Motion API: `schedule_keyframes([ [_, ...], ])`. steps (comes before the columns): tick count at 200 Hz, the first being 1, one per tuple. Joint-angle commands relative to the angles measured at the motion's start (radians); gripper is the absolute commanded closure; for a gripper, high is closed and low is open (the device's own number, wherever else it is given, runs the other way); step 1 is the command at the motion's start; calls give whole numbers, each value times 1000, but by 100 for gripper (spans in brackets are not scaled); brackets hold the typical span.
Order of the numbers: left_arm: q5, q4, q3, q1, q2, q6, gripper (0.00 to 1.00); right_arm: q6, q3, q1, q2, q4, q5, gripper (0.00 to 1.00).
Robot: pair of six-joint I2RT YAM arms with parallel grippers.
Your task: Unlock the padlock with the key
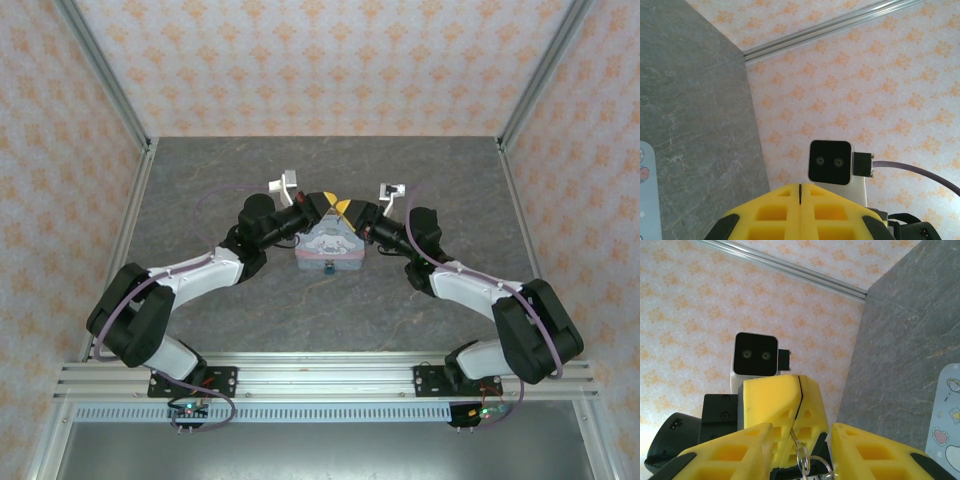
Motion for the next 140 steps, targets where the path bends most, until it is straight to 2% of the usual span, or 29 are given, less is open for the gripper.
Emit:
schedule_keyframes([
  [1,20,-10,32,5,7,-6,100,-24,-15,-3,-24,41,-32,66],
  [91,14,-19,34,6,12,-9,100,-26,-12,-3,-10,32,-42,76],
  [140,11,-23,34,4,15,-9,100,-26,-10,0,0,33,-54,76],
])
